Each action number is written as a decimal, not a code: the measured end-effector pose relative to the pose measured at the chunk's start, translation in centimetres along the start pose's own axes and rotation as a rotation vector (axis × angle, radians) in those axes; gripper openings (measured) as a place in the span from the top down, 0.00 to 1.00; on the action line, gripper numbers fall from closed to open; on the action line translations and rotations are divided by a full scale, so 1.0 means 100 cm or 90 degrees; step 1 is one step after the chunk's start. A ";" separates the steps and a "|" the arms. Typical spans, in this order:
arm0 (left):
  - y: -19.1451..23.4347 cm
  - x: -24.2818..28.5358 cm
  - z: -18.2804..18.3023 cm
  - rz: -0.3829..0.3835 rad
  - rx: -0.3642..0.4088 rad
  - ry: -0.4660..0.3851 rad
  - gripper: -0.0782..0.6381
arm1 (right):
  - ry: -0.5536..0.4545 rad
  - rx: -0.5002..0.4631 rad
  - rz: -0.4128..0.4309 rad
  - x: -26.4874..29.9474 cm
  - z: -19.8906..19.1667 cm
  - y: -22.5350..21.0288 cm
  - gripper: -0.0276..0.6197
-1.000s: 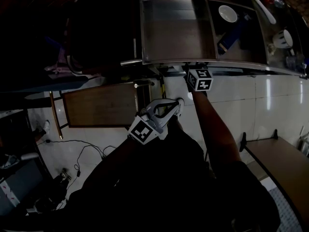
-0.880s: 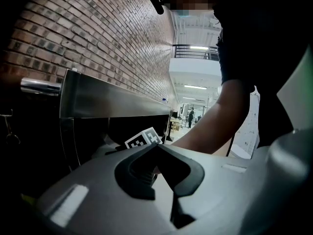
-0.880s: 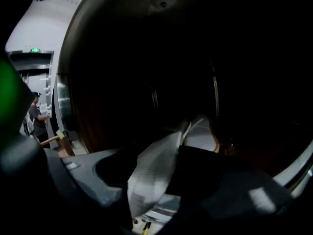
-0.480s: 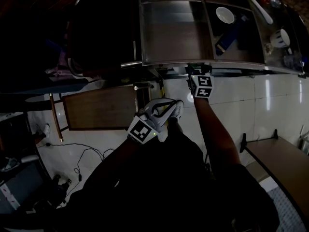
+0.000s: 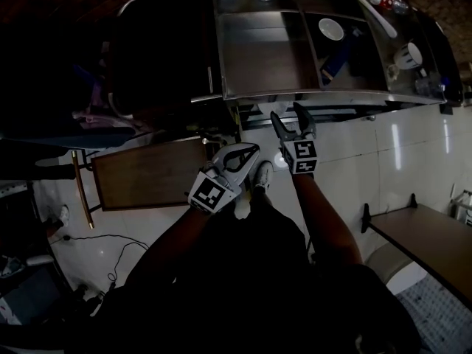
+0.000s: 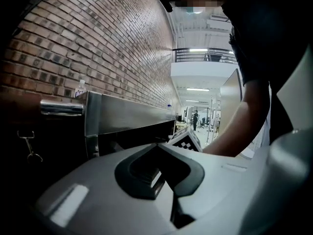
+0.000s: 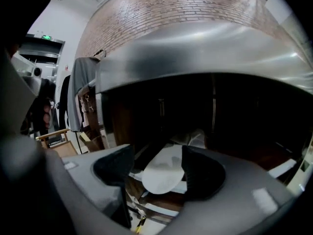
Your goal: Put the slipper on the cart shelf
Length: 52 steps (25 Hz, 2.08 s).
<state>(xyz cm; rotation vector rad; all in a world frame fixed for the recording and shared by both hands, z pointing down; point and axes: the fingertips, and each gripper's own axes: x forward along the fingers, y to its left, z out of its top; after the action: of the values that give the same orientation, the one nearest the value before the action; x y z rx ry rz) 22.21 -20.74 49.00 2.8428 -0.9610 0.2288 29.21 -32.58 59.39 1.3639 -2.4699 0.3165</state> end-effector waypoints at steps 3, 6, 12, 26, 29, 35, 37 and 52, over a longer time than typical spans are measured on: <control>0.002 -0.012 0.007 -0.009 -0.003 -0.020 0.89 | -0.008 -0.007 0.013 -0.020 0.008 0.025 0.50; 0.002 -0.033 0.007 -0.021 0.011 -0.025 0.89 | -0.020 -0.019 0.048 -0.040 0.017 0.064 0.50; 0.005 -0.088 0.025 -0.032 -0.013 -0.056 0.89 | -0.058 -0.044 0.096 -0.080 0.047 0.143 0.50; -0.005 -0.179 0.043 0.000 -0.006 -0.091 0.89 | -0.113 -0.082 0.222 -0.142 0.108 0.263 0.53; -0.014 -0.193 0.042 0.025 -0.006 -0.089 0.89 | -0.126 -0.087 0.257 -0.157 0.114 0.278 0.56; -0.038 -0.223 0.044 0.085 -0.002 -0.091 0.89 | -0.136 -0.100 0.338 -0.182 0.115 0.312 0.84; -0.045 -0.233 0.043 0.106 -0.004 -0.087 0.89 | -0.141 -0.103 0.360 -0.190 0.115 0.322 0.94; -0.058 -0.308 0.035 0.200 0.000 -0.073 0.89 | -0.151 -0.080 0.425 -0.207 0.114 0.380 0.96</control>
<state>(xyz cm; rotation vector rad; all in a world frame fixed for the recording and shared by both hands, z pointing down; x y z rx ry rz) 1.94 1.41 39.39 2.7160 -1.4305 0.0952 5.57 -0.21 39.46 0.5143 -3.0267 0.1350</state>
